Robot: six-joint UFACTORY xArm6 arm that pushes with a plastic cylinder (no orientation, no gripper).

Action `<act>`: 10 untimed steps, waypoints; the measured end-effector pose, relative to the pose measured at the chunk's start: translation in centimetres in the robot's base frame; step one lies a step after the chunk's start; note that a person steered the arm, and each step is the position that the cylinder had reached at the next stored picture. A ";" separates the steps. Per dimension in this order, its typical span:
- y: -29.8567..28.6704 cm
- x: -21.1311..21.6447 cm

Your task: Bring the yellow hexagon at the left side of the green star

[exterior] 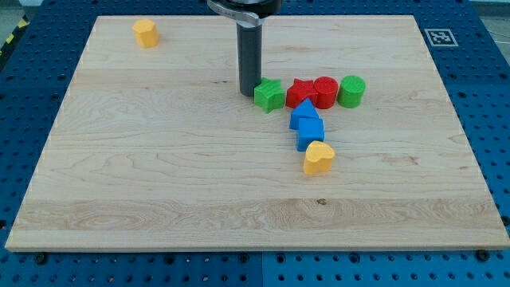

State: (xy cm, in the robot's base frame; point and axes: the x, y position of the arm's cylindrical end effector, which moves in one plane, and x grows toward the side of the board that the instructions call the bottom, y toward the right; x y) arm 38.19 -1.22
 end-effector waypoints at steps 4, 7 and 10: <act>-6.8 -5.3; -8.2 -14.6; -13.7 -19.1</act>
State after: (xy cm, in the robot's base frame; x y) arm 19.12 -14.93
